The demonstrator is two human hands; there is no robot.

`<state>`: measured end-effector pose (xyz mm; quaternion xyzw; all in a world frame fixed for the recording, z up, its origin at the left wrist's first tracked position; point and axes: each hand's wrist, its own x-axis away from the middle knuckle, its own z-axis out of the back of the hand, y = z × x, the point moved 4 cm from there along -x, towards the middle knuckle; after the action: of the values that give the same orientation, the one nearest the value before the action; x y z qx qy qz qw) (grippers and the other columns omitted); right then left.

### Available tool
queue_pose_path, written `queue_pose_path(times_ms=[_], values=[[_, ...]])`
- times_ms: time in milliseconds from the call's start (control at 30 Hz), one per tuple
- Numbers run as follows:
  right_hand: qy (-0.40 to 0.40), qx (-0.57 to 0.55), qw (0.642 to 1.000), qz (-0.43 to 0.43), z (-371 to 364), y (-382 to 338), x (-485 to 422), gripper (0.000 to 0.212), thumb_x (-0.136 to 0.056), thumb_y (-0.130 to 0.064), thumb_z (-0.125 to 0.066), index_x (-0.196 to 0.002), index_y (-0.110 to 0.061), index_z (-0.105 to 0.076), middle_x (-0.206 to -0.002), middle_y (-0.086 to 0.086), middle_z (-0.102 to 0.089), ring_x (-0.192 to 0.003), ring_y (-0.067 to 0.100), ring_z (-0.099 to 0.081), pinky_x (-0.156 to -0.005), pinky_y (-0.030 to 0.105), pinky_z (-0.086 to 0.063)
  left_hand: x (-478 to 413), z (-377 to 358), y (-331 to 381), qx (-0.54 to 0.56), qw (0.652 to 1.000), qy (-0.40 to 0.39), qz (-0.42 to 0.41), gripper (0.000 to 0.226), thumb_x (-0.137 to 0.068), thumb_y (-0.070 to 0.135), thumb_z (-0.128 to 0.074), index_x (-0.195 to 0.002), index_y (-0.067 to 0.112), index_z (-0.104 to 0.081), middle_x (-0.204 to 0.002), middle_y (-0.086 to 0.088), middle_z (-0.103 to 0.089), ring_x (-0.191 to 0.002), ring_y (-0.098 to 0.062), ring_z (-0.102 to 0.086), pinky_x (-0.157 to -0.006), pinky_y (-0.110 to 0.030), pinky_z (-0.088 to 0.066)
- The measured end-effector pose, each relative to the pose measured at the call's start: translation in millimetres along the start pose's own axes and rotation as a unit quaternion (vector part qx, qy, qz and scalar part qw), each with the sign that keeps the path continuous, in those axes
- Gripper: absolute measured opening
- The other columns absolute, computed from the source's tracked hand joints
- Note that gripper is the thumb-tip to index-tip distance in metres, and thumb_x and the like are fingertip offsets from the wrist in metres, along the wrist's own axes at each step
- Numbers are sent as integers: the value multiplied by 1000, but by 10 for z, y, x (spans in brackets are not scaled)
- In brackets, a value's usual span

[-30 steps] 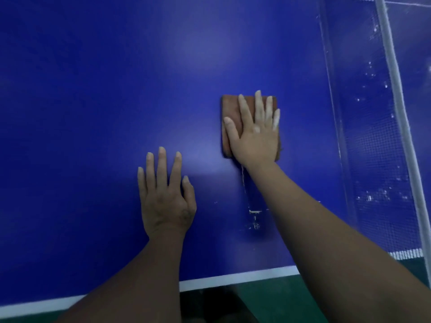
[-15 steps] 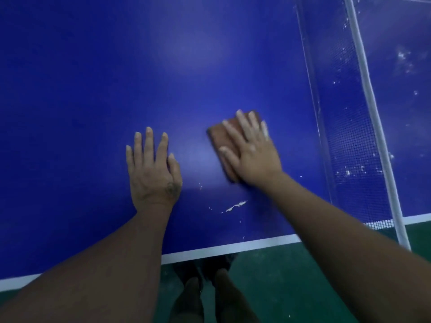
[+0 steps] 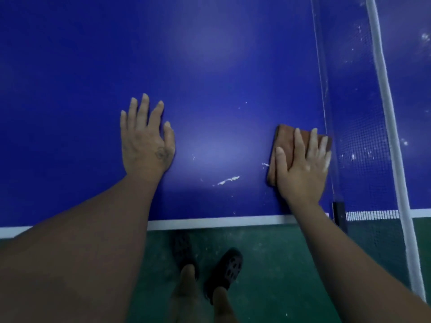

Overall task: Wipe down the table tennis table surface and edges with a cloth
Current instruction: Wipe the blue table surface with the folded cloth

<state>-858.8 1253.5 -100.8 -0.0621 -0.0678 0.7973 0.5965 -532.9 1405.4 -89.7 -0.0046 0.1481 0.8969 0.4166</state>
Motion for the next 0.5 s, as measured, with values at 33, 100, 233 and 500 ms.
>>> queue_pose_path(times_ms=[33,100,233,500], values=[[-1,1,1000,-3,-7,-10,217,71,-110,-67,-27,-169,-28,-28,-180,9,-14,-167,33,-4,-134,59,-8,8,9,6,-2,1000,-6,-2,57,-114,40,-36,-166,18,-43,-178,-11,-30,-168,-31,-18,-137,-52,-11],[-6,2,1000,7,-21,-33,651,70,-110,-66,-30,-170,-29,-28,-180,8,-12,-167,33,-3,-134,59,-8,58,25,18,-6,1000,-20,-4,58,-115,39,-34,-168,18,-38,-180,-10,-26,-169,-31,-15,-138,-52,-10],[-9,-9,996,85,-53,-6,1138,69,-109,-63,-40,-167,-27,-36,-180,6,-14,-167,33,-7,-134,57,-8,344,56,-18,-33,999,-35,9,59,-117,42,-30,-173,22,-27,-182,-9,-17,-170,-31,-9,-137,-53,-9],[-32,-8,998,56,71,259,364,69,-109,-65,-33,-169,-31,-29,-180,5,-11,-167,32,-3,-134,58,-6,888,93,-44,-56,993,-45,89,64,-115,51,-27,-175,31,-17,-184,-2,-6,-170,-26,-1,-138,-53,-3]])
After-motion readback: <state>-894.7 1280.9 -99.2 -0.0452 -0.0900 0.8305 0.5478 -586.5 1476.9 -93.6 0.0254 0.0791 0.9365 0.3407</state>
